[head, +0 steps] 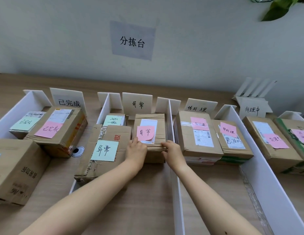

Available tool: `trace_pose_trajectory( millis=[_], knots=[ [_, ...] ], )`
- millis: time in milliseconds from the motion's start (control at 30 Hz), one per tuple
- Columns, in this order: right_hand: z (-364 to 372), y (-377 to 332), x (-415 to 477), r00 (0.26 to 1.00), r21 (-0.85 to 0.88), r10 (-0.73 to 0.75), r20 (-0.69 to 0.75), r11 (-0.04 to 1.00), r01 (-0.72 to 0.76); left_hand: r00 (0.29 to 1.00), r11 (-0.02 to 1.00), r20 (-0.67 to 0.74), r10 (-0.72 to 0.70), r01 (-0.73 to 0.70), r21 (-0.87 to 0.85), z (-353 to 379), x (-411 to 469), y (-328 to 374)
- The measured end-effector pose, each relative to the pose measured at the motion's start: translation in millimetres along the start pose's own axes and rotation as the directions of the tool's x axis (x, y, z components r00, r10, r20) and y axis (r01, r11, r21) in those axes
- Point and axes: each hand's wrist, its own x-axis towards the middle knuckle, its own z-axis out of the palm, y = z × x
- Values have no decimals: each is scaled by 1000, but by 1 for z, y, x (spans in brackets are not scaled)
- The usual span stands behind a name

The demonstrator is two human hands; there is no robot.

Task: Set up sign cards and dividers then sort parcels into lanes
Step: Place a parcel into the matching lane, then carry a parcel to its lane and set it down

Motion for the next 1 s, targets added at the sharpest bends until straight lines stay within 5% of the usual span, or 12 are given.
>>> trace_pose_trajectory(
  millis=[200, 733, 867, 1000],
  knots=[
    [17, 5, 0, 999, -173, -38, 21, 984, 42, 999, 1000, -36, 14, -14, 5, 2, 11, -7],
    [11, -2, 36, 994, -158, 66, 84, 986, -52, 990, 991, 83, 116, -109, -79, 3, 31, -38],
    [0, -7, 30, 989, -177, 79, 127, 983, -56, 987, 979, -116, 107, -125, -160, -10, 18, -60],
    [-10, -32, 14, 1000, -149, 9, -5, 989, -9, 959, 987, -274, 74, -110, -118, -36, -4, -99]
  ],
)
